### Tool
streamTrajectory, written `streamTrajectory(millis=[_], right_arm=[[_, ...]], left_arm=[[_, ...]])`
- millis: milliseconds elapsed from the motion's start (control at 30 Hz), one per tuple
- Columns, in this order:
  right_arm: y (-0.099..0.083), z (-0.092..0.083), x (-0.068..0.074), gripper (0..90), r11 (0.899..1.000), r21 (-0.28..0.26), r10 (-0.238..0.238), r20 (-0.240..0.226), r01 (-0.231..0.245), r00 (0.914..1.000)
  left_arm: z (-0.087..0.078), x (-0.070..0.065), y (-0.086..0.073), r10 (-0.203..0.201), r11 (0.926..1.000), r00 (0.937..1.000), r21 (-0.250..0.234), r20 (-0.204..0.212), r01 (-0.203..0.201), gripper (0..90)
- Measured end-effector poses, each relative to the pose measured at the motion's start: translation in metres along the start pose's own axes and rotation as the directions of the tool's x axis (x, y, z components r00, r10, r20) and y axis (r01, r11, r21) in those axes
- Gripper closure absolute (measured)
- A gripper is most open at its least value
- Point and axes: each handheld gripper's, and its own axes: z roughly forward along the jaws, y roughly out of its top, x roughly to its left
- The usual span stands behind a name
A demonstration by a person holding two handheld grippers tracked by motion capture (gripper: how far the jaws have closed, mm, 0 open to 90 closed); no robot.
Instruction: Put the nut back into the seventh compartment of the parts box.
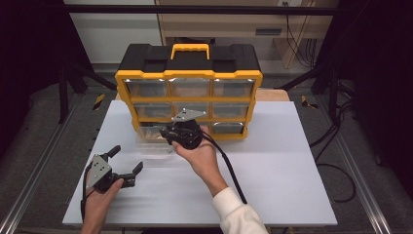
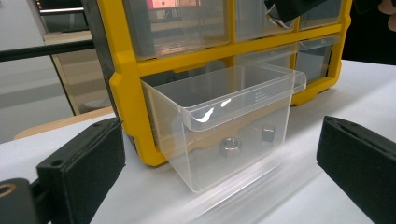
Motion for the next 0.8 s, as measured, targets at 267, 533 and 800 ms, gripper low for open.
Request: streamTrajectory(millis=[267, 533, 800], right_arm=[[-0.002, 0.007, 0.000, 67.5, 1.000, 0.004, 0.013, -0.003, -0.013, 0.9999], [-0.004, 0.013, -0.001, 67.5, 1.000, 0.009, 0.026, 0.002, -0.026, 0.9997], [-0.005, 0.016, -0.001, 67.5, 0.999, 0.019, 0.031, 0.012, -0.031, 0.9995]], left_arm=[[0.000, 0.000, 0.000, 0.000, 1.0000, 1.0000, 0.000, 0.001, 0.000, 1.0], [0.000, 0.000, 0.000, 0.000, 1.0000, 1.0000, -0.001, 0.002, 0.000, 1.0], [0.000, 0.000, 0.000, 0.001, 1.0000, 1.0000, 0.000, 0.002, -0.001, 1.0]])
